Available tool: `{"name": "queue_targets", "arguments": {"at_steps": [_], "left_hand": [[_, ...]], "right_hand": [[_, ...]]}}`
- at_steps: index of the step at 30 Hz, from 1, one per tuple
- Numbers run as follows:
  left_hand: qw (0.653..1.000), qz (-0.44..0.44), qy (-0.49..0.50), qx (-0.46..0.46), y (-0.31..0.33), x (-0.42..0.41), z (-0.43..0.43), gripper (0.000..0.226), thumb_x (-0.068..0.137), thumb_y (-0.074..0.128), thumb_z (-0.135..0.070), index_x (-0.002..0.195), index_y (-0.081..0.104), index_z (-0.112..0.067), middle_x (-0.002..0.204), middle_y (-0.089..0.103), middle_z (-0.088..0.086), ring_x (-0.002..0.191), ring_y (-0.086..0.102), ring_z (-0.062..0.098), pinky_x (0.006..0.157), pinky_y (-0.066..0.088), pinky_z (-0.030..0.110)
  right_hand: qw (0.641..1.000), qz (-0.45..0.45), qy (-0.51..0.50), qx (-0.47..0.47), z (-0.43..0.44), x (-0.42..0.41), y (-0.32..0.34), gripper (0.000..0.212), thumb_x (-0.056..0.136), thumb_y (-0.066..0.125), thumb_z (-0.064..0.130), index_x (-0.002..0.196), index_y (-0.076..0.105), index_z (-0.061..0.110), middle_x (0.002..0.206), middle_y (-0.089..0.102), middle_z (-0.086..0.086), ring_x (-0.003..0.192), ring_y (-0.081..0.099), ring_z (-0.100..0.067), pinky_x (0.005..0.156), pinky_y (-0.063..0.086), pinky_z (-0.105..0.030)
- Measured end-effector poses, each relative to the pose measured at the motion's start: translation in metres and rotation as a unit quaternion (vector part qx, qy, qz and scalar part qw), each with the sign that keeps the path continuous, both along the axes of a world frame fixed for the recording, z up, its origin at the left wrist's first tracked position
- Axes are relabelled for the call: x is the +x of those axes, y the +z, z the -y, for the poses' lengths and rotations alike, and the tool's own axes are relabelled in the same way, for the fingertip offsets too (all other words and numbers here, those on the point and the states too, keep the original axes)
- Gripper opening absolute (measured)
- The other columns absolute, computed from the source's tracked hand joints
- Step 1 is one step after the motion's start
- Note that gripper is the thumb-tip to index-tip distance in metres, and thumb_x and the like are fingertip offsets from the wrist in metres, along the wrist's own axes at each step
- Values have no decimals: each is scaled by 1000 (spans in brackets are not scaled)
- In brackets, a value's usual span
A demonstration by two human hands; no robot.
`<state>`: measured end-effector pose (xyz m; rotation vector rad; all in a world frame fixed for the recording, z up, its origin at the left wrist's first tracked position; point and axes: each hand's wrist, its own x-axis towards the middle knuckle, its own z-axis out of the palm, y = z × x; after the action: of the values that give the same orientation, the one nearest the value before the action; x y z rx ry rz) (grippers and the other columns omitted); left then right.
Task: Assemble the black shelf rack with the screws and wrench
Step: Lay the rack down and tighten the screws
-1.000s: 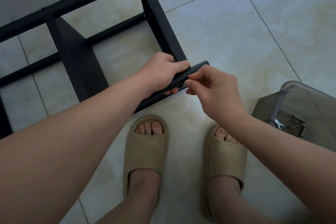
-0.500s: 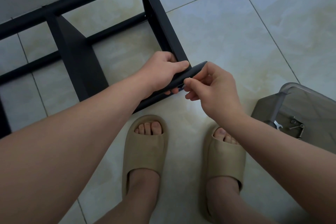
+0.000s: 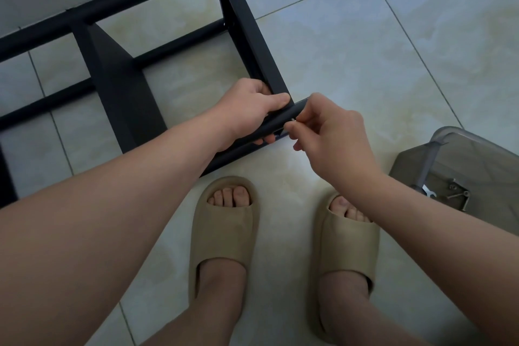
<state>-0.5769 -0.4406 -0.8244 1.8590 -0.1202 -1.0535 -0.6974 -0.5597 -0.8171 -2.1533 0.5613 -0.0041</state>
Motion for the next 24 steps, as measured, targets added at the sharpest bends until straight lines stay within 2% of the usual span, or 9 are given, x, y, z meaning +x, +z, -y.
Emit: {"name": "queue_targets", "arguments": {"at_steps": [2, 5, 9, 13, 16, 21, 24], "left_hand": [[1000, 0, -1, -1, 1, 0, 0, 38, 98, 62, -25, 113, 56, 8, 81, 72, 19, 49, 63, 26, 45, 45, 28], [1000, 0, -2, 0, 2, 0, 0, 37, 98, 62, -25, 113, 56, 8, 86, 72, 23, 48, 62, 26, 45, 45, 27], [1000, 4, -1, 0, 1, 0, 0, 36, 97, 63, -25, 111, 56, 8, 84, 71, 23, 47, 62, 25, 43, 45, 27], [1000, 1, 4, 0, 1, 0, 0, 38, 97, 63, -25, 111, 56, 9, 86, 70, 24, 48, 62, 26, 44, 45, 28], [1000, 3, 4, 1, 1, 0, 0, 38, 97, 63, -25, 111, 55, 9, 84, 69, 23, 48, 62, 26, 43, 45, 28], [1000, 4, 4, 5, 2, -1, 1, 35, 97, 63, -24, 111, 57, 7, 80, 69, 19, 47, 62, 25, 43, 44, 27], [1000, 3, 3, 4, 3, -1, 1, 36, 97, 63, -24, 112, 56, 8, 82, 70, 21, 47, 62, 25, 44, 45, 27]], "right_hand": [[1000, -8, -7, 7, 2, 3, 1, 24, 91, 72, 13, 79, 51, 13, 66, 68, -3, 60, 69, -17, 63, 56, -42], [991, -25, -41, 122, 5, 3, 0, 22, 89, 73, 7, 79, 53, 10, 69, 71, -8, 60, 72, -16, 68, 61, -47], [977, -17, -40, 211, 10, 3, 2, 18, 92, 68, 0, 80, 58, 10, 73, 74, -9, 65, 74, -24, 69, 63, -41], [986, -11, -17, 164, 10, 3, 3, 22, 91, 67, 0, 79, 61, 17, 72, 72, -9, 66, 74, -20, 73, 62, -45], [993, -13, -19, 118, 7, 1, 2, 16, 92, 68, 6, 81, 59, 13, 70, 71, -3, 64, 72, -14, 73, 61, -44], [967, -12, -122, 222, -6, 1, 2, 17, 95, 65, 4, 81, 59, 9, 70, 73, -6, 60, 71, -18, 63, 61, -32], [975, -8, -122, 186, -10, -1, 2, 17, 96, 64, 6, 81, 57, 11, 70, 72, -4, 62, 70, -17, 66, 61, -37]]}}
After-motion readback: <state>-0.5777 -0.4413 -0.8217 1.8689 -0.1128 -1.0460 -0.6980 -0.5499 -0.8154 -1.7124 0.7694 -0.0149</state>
